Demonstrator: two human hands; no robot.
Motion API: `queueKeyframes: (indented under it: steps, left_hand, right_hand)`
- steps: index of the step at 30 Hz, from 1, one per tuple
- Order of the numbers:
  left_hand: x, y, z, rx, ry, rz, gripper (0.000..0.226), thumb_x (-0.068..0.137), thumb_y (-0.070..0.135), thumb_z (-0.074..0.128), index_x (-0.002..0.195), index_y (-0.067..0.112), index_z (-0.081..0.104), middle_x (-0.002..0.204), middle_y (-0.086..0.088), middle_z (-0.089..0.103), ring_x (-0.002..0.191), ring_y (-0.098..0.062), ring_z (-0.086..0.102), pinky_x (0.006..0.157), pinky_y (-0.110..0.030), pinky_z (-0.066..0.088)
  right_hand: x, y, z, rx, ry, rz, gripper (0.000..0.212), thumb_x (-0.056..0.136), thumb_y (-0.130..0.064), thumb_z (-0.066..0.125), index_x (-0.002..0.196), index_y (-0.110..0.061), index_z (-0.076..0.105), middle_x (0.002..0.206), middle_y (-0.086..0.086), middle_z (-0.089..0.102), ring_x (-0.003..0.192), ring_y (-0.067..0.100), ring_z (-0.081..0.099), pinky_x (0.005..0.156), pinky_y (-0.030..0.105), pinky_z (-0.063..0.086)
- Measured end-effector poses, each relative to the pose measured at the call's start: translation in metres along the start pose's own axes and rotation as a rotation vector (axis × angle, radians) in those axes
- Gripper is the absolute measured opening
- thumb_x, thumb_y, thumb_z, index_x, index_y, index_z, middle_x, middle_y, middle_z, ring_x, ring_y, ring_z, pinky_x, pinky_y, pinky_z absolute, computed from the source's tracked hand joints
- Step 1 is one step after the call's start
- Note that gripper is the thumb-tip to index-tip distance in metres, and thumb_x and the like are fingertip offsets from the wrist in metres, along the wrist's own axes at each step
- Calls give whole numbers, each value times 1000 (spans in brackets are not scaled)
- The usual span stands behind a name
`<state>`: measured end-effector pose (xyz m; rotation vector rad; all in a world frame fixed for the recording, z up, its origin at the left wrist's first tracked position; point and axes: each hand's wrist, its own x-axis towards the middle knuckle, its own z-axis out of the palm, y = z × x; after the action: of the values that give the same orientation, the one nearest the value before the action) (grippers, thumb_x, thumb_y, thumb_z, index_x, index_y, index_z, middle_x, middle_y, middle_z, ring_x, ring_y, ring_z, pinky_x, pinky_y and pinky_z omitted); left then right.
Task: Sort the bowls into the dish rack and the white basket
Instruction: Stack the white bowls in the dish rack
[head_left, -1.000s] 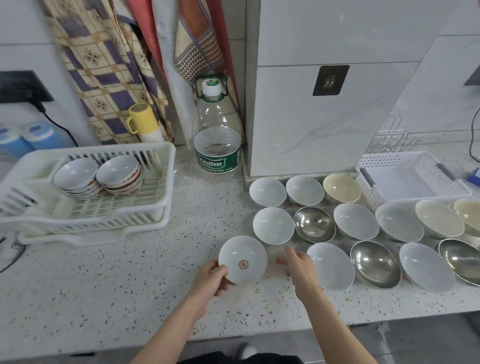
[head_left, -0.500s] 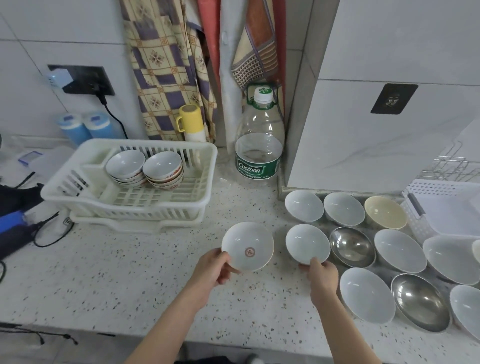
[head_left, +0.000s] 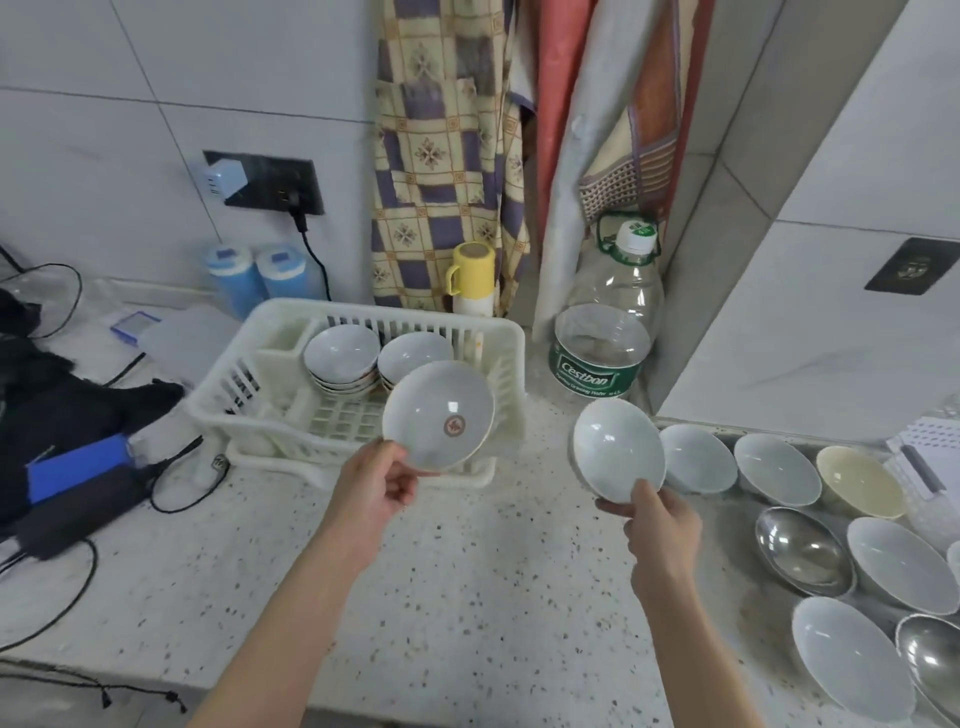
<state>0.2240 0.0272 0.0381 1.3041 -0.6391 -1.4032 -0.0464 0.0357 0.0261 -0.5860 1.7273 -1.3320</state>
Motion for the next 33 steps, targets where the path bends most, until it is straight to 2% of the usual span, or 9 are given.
queueKeyframes:
  steps: [6,11,15,19,22,24,28,33]
  left_hand:
    - [21,60,-81,-22,70,120,17,92,11,45,100,9,59,73,-18,74,45,-10,44,53,-26,35]
    - [51,87,-125,33,202,150,14,91,15,48,98,13,60,78,-15,76,43,-7,41,41,-18,36]
    - [74,97,-145,96,220,175,18,87,17,49,97,10,62,79,-15,77,48,-9,41,48,-23,36]
    - [93,100,-151,138,176,175,17,86,17,50,93,9,63,82,-18,76,50,-11,40,53,-27,36]
    - [109,101,-150,175,162,163,16,87,16,50,88,9,64,80,-17,76,51,-11,42,52,-27,36]
    - [119,101,-147,226,155,159,17,84,17,50,83,10,65,78,-15,76,49,-10,41,50,-26,35]
    - [135,93,-140,275,160,171,25,79,23,50,92,7,65,74,-7,77,48,-8,41,48,-22,35]
    - [147,81,-135,210,201,214,11,86,18,56,93,19,64,73,-2,76,47,-6,42,48,-19,39]
  right_hand:
    - [-20,-36,94,-97,-237,-56,13,83,-9,48,88,-8,61,60,13,72,34,4,32,34,17,28]
    - [-29,-49,163,-250,-406,-58,19,86,-12,48,83,-4,66,58,16,71,29,1,35,31,13,27]
    - [-33,-49,201,-380,-469,-37,20,84,-10,47,72,-5,61,54,14,69,25,1,38,29,13,25]
    - [-34,-43,228,-445,-503,-23,25,78,-10,44,79,3,66,54,14,69,27,6,44,30,15,26]
    - [-30,-37,247,-515,-521,-14,28,73,-12,42,88,-1,64,61,18,71,46,21,53,36,20,29]
    - [-27,-32,257,-585,-526,-25,27,71,-12,41,88,-5,60,64,20,72,47,22,52,38,21,31]
    - [-21,-23,270,-676,-520,-25,24,66,-15,36,78,-8,55,63,16,73,63,28,64,46,24,36]
    - [-14,-15,283,-735,-526,-14,31,64,-19,33,83,-9,55,63,11,73,59,25,62,51,25,40]
